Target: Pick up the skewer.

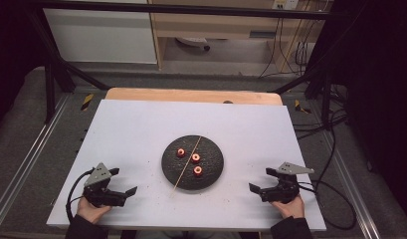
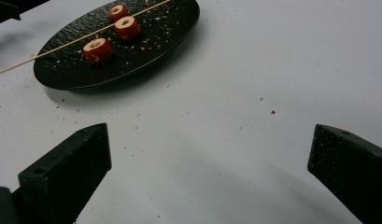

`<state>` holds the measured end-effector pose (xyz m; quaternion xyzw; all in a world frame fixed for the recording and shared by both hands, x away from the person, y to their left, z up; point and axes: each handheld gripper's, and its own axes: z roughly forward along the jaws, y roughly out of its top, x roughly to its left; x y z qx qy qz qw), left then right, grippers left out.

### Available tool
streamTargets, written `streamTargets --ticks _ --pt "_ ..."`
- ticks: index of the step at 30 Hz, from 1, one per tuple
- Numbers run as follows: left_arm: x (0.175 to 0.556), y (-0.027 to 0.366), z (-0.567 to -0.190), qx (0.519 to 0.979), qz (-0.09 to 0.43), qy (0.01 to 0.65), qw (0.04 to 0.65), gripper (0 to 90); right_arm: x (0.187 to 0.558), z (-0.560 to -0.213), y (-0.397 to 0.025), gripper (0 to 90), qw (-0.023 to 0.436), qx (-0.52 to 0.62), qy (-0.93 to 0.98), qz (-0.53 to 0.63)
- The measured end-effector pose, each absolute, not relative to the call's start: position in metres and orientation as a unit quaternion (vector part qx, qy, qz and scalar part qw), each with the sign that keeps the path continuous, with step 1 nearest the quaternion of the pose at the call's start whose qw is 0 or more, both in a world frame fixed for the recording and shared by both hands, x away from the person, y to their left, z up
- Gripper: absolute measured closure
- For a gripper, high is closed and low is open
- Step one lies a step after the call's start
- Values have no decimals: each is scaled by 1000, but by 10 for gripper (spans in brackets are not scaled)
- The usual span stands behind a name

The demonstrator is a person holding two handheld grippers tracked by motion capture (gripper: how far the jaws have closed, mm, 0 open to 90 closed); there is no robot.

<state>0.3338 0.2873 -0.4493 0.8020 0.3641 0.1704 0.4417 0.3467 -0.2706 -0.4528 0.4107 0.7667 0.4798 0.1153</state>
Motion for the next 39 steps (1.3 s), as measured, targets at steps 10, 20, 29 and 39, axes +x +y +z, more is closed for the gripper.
streamTargets --ticks 10,20,29,39 --pt "333 278 -448 811 181 363 422 25 347 -453 -271 5 115 413 766 478" --pt "336 272 -441 809 175 367 424 43 347 -453 -270 5 116 414 769 473" --pt "340 254 -431 823 169 354 410 59 348 -453 -269 5 116 415 771 469" --pt "347 227 -414 837 166 345 391 64 348 -453 -269 5 116 415 771 469"
